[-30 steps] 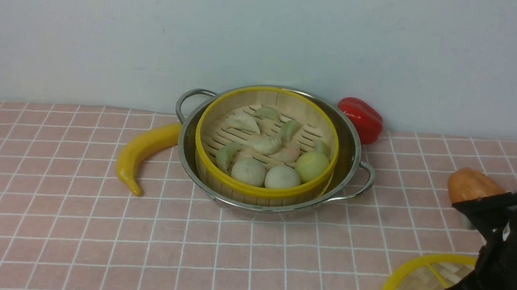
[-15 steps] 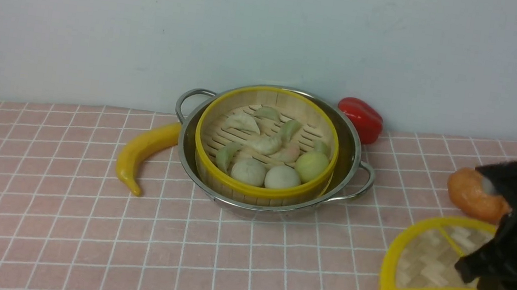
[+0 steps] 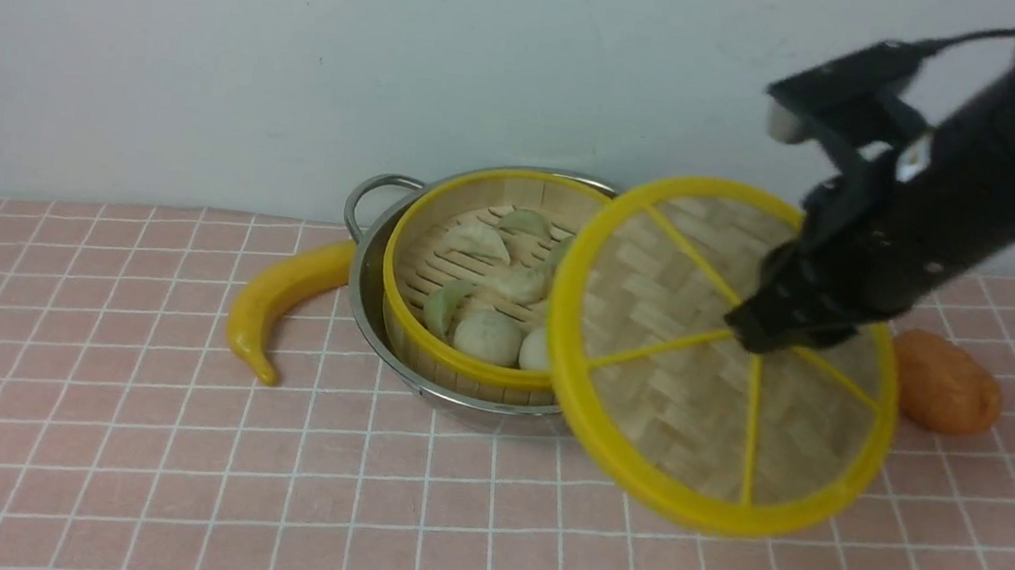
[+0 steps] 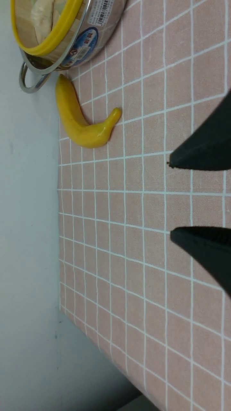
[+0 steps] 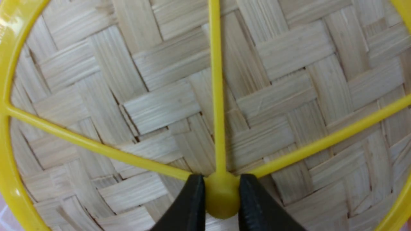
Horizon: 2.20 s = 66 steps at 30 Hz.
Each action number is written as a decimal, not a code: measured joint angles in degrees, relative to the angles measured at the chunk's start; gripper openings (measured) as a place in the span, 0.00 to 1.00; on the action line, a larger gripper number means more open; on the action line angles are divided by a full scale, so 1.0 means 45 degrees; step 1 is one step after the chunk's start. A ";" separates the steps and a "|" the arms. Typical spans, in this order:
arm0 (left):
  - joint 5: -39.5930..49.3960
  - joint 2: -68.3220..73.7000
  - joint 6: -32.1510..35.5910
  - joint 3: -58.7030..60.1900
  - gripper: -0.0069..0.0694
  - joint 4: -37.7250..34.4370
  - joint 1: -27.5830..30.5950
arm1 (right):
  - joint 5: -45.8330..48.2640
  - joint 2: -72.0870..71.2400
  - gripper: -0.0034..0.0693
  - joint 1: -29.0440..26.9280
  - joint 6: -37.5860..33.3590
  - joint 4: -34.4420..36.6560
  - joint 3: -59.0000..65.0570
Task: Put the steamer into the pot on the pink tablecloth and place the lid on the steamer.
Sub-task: 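Place the bamboo steamer lid onto the steamer basket in the pot with the right gripper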
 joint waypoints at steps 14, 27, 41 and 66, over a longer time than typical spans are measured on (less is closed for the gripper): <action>0.0000 0.0000 0.0000 0.0000 0.41 0.0000 0.0000 | 0.0637 0.5597 0.25 0.1427 -0.1090 -0.1308 -0.7768; 0.0000 0.0000 0.0000 0.0000 0.41 0.0000 0.0000 | -0.0156 0.6624 0.25 0.1427 -0.1693 -0.1516 -0.8423; 0.0000 0.0000 0.0000 0.0000 0.41 0.0000 0.0000 | -0.0797 0.6879 0.25 0.1427 -0.1722 -0.2014 -0.8423; 0.0000 0.0000 0.0000 0.0000 0.41 0.0000 0.0000 | -0.2068 0.7805 0.25 0.1427 -0.1706 -0.2162 -0.8453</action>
